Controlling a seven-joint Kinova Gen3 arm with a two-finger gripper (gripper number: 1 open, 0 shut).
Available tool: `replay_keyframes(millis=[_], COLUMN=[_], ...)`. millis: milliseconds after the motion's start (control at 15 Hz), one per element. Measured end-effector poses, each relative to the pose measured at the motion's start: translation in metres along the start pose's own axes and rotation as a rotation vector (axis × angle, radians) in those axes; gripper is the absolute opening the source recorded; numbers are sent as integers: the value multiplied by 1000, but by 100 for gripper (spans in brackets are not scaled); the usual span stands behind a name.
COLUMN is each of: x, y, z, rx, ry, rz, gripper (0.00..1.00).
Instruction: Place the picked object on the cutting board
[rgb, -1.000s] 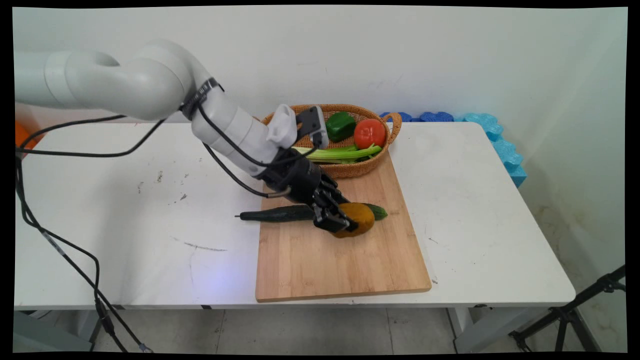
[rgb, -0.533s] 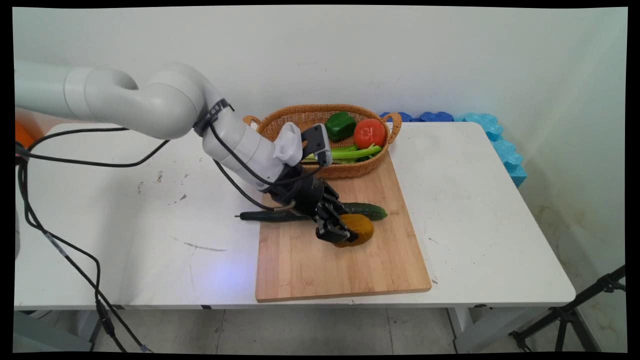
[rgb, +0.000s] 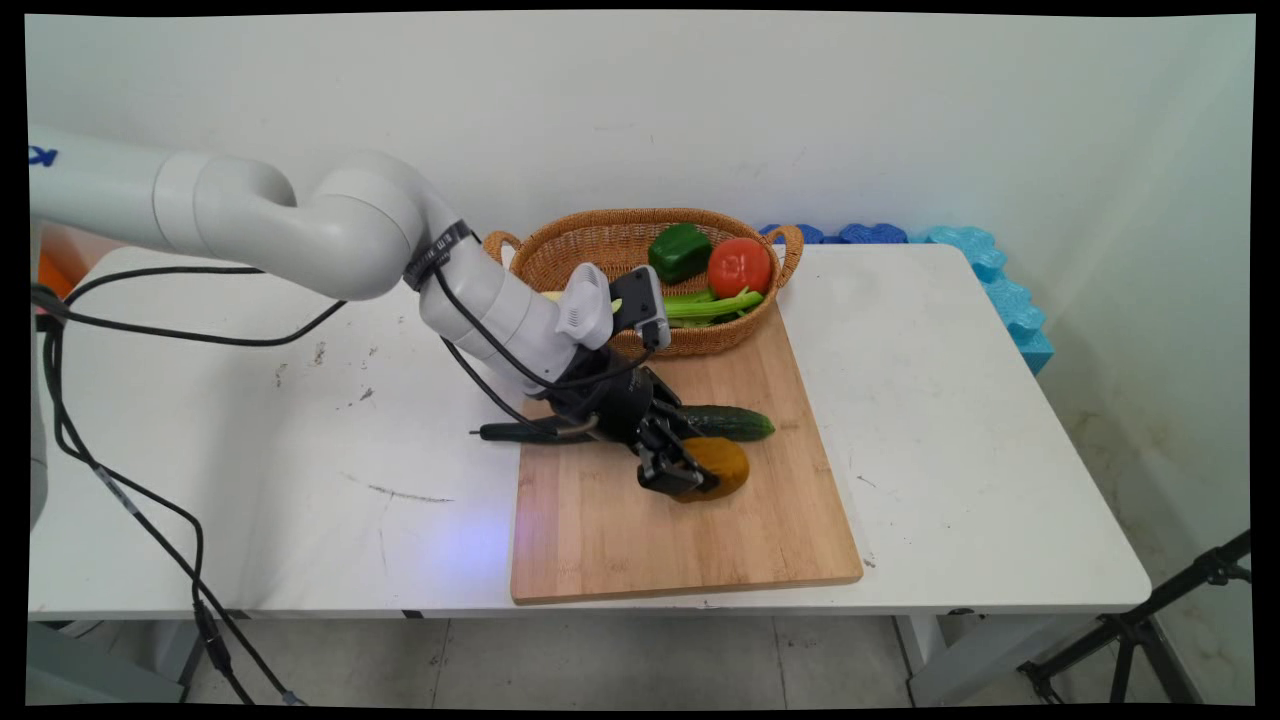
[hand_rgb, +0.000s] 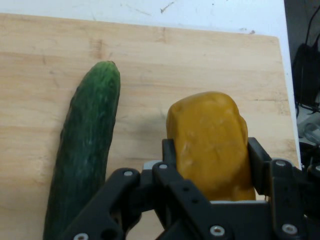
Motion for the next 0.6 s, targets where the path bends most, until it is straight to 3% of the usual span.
replay_keyframes(millis=[333,400,600], x=[-3,-3,-4], y=[-2,-3,-4], z=[8,9,10], rx=[4,5,10], ry=[1,0,-1], rz=[-2,-3,0], gripper=[0,100,100])
